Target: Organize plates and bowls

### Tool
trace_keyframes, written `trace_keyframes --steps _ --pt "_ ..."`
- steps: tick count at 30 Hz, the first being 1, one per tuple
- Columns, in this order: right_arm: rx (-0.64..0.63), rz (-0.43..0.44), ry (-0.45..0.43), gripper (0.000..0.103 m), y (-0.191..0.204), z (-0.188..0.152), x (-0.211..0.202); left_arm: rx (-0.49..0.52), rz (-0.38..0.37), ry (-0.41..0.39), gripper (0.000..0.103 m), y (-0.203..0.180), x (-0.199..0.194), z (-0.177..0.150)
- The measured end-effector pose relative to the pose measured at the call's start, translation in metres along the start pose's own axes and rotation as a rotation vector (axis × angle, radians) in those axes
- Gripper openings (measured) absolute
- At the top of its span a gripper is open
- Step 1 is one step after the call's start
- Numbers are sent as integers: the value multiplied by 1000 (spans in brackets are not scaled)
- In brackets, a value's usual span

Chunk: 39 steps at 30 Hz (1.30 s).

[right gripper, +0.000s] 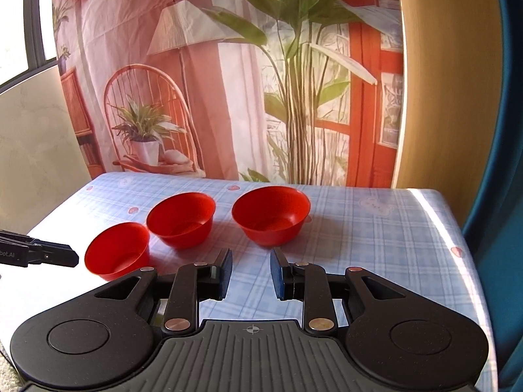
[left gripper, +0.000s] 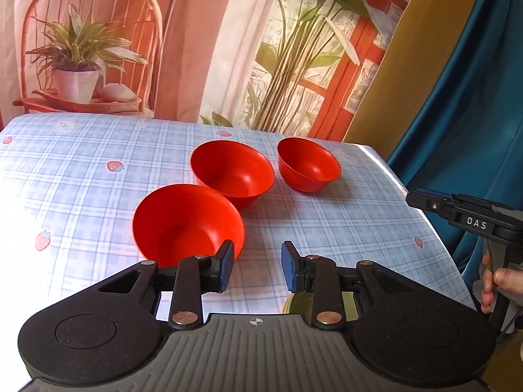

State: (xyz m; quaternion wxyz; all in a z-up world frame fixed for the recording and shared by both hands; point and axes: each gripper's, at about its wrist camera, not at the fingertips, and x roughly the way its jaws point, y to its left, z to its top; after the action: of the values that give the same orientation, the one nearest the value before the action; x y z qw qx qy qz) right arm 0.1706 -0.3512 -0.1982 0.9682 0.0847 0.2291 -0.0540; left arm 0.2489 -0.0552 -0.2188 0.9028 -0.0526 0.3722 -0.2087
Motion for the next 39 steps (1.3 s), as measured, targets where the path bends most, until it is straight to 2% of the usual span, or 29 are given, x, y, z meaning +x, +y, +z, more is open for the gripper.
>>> trace_keyframes --steps 2,5,9,13,17,22,30,39 --pt "17 -14 -16 25 -8 5 11 20 -4 5 33 -8 13 9" --pt "64 -27 -44 25 -23 5 27 38 -4 10 26 -19 31 21" --pt "163 -28 -65 25 -44 -4 54 57 -14 23 26 -32 59 34" --pt "207 -53 -94 24 -59 -10 83 54 -6 42 25 -34 87 49" --pt "248 -10 -120 25 -69 -11 113 83 12 52 25 -36 104 60" --pt "294 -8 -106 25 -77 -14 144 103 37 69 25 -38 122 69" --pt "307 39 -101 25 -81 -21 151 134 32 98 26 -45 148 68" --pt "326 68 -66 14 -87 -35 149 153 16 72 26 -59 168 76"
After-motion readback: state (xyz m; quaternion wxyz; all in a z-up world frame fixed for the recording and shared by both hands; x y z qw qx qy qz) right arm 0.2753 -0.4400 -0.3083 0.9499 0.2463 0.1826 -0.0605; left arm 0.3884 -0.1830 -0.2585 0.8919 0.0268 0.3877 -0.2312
